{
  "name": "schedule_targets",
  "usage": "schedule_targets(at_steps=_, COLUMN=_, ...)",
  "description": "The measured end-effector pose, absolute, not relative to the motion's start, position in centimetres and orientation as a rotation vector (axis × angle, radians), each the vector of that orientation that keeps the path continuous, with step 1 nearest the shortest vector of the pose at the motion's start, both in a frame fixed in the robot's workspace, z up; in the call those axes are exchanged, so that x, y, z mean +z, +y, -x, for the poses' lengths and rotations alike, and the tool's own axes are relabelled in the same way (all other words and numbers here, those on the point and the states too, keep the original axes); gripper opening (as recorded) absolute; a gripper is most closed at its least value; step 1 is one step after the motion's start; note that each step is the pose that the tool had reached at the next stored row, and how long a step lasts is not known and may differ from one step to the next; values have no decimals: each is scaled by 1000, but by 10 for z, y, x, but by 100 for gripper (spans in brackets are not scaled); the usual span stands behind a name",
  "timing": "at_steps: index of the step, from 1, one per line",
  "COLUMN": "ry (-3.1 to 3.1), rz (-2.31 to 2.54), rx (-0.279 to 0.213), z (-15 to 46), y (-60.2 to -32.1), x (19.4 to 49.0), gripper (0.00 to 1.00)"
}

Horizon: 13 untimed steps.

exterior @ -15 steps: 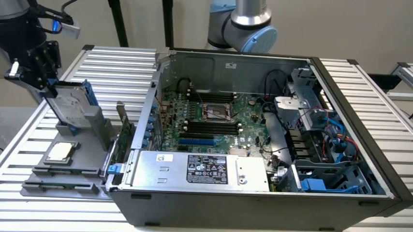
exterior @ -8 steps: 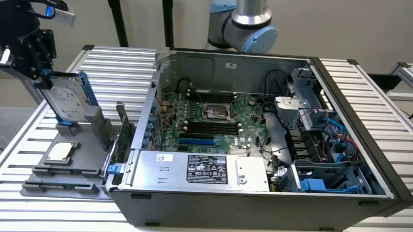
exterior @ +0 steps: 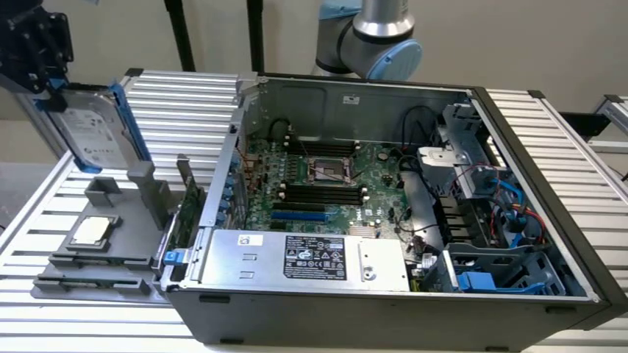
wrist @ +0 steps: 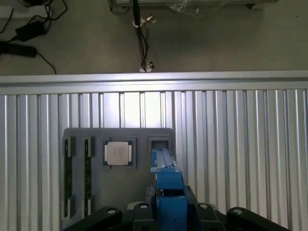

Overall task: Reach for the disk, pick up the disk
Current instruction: 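Pick up the disk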

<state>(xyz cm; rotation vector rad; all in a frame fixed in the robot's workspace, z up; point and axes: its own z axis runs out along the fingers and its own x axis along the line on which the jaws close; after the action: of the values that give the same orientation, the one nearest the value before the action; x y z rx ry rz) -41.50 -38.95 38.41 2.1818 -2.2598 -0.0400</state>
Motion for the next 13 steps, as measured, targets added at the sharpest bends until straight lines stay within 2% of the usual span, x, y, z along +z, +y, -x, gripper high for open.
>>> schedule_targets(at_steps=13, ry=-2259, rz=-2195, rx=-55, z=383, y=-390, x=442, gripper=33)
